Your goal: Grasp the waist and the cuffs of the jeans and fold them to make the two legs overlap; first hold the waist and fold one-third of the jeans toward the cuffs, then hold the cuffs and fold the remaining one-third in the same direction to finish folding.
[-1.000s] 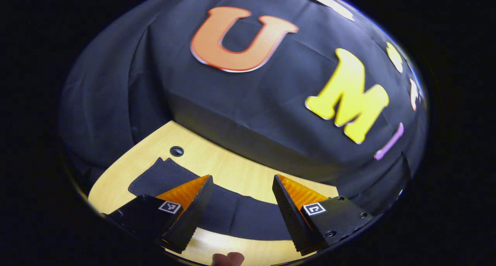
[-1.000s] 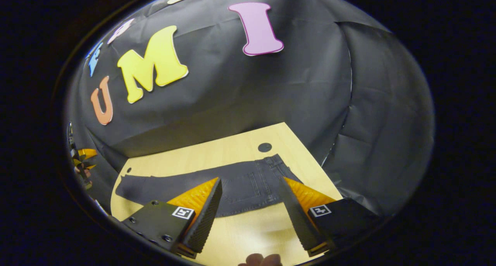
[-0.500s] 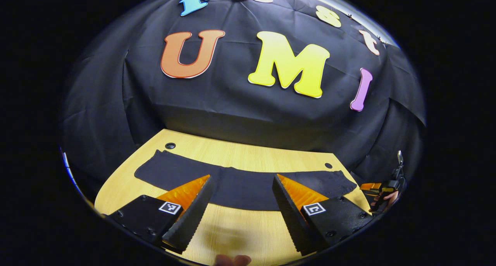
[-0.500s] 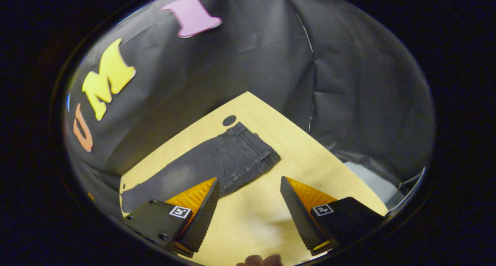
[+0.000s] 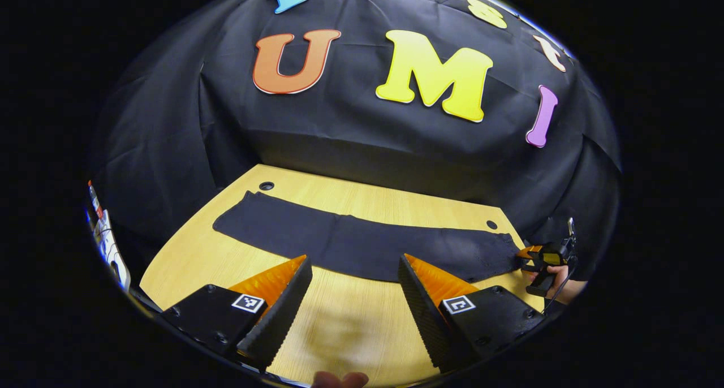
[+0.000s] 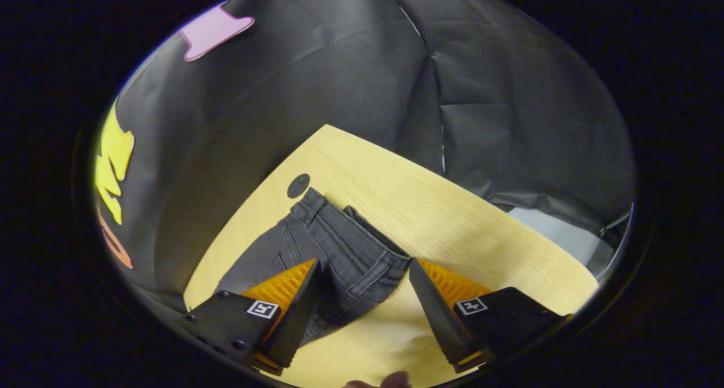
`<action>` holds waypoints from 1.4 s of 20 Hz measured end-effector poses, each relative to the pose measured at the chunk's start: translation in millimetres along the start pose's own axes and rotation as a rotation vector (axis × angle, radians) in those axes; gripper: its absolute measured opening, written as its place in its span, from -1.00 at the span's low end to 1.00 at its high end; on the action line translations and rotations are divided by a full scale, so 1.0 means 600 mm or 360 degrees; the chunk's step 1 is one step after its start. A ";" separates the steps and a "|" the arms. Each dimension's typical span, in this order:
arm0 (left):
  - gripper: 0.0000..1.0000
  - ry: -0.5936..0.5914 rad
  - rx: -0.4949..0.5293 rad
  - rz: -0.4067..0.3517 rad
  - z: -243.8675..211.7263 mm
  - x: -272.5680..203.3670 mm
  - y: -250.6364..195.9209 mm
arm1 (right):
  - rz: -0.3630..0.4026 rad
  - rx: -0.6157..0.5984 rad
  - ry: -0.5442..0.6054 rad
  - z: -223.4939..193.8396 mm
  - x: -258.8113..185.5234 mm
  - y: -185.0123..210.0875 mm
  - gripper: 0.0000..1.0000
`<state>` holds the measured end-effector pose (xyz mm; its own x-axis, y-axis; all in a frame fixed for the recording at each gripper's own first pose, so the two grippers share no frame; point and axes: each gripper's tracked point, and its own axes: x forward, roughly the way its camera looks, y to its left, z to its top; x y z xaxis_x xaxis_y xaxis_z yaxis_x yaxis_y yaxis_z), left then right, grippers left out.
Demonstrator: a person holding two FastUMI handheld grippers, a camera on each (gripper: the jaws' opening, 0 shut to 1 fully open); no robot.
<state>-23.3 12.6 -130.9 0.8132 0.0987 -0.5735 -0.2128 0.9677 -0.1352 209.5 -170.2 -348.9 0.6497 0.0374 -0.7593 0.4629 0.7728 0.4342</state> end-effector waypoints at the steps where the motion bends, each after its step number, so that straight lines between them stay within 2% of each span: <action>1: 0.96 0.0003 -0.0004 0.0011 0.000 0.001 0.005 | -0.0038 -0.0032 -0.0010 -0.001 0.002 -0.001 0.82; 2: 0.97 0.0008 -0.0015 0.0029 0.000 0.002 0.010 | -0.0087 -0.0117 -0.0033 -0.004 0.013 -0.005 0.82; 5: 0.96 0.0020 -0.0041 0.0046 0.000 0.003 0.016 | -0.0097 -0.0209 -0.0020 -0.010 0.028 0.004 0.12; 6: 0.97 0.0023 -0.0045 0.0048 0.000 0.007 0.024 | -0.0049 -0.0197 -0.0033 0.011 0.016 0.016 -0.24; 7: 0.96 0.0022 -0.0051 0.0048 0.001 0.010 0.029 | -0.0065 -0.0217 0.0003 0.003 0.010 0.016 -0.61; 8: 0.96 0.0022 -0.0061 0.0050 0.001 0.011 0.038 | -0.0083 -0.0246 -0.0006 0.013 0.003 0.023 -0.82; 9: 0.96 0.0013 -0.0069 0.0048 0.003 0.011 0.045 | -0.0081 -0.0284 -0.0046 0.023 -0.015 0.041 -0.94; 11: 0.96 -0.0024 -0.0101 0.0041 0.009 0.009 0.064 | -0.0022 -0.0390 -0.0136 0.041 -0.050 0.097 -0.94; 13: 0.96 -0.0050 -0.0177 0.0041 0.011 0.012 0.092 | 0.0048 -0.0606 -0.0255 0.049 -0.122 0.166 -1.00; 14: 0.96 -0.0063 -0.0205 0.0043 0.013 0.012 0.102 | 0.0082 -0.0683 -0.0295 0.045 -0.154 0.200 -0.94; 17: 0.97 -0.0106 -0.0278 0.0083 0.014 0.009 0.158 | 0.0304 -0.0981 -0.0432 0.018 -0.269 0.365 -0.94; 18: 0.97 -0.0128 -0.0301 0.0090 0.015 0.006 0.179 | 0.0420 -0.1083 -0.0461 -0.030 -0.310 0.440 -0.95; 19: 0.97 -0.0136 -0.0315 0.0094 0.015 0.003 0.190 | 0.0493 -0.1146 -0.0458 -0.072 -0.320 0.488 -0.95; 20: 0.96 -0.0142 -0.0321 0.0105 0.011 0.000 0.207 | 0.0551 -0.1185 -0.0435 -0.113 -0.329 0.525 -1.00; 22: 0.96 -0.0147 -0.0304 0.0152 0.002 -0.010 0.241 | 0.0639 -0.1252 -0.0378 -0.192 -0.339 0.583 -0.95; 23: 0.97 -0.0140 -0.0302 0.0181 -0.009 -0.022 0.268 | 0.0704 -0.1342 -0.0290 -0.271 -0.326 0.614 -0.95; 24: 0.97 -0.0140 -0.0304 0.0207 -0.016 -0.029 0.291 | 0.0714 -0.1407 -0.0193 -0.364 -0.283 0.636 -0.95; 27: 0.96 -0.0127 -0.0352 0.0272 -0.031 -0.046 0.344 | 0.0621 -0.1609 -0.0059 -0.480 -0.196 0.643 -1.00; 28: 0.96 -0.0121 -0.0363 0.0289 -0.035 -0.049 0.357 | 0.0598 -0.1650 -0.0060 -0.501 -0.179 0.640 -0.96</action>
<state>-104.5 212.2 -160.1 0.7871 0.2910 -0.5439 -0.4679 0.8562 -0.2190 136.0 312.8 -246.3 0.6691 0.3754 -0.6414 -0.4868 0.8735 0.0035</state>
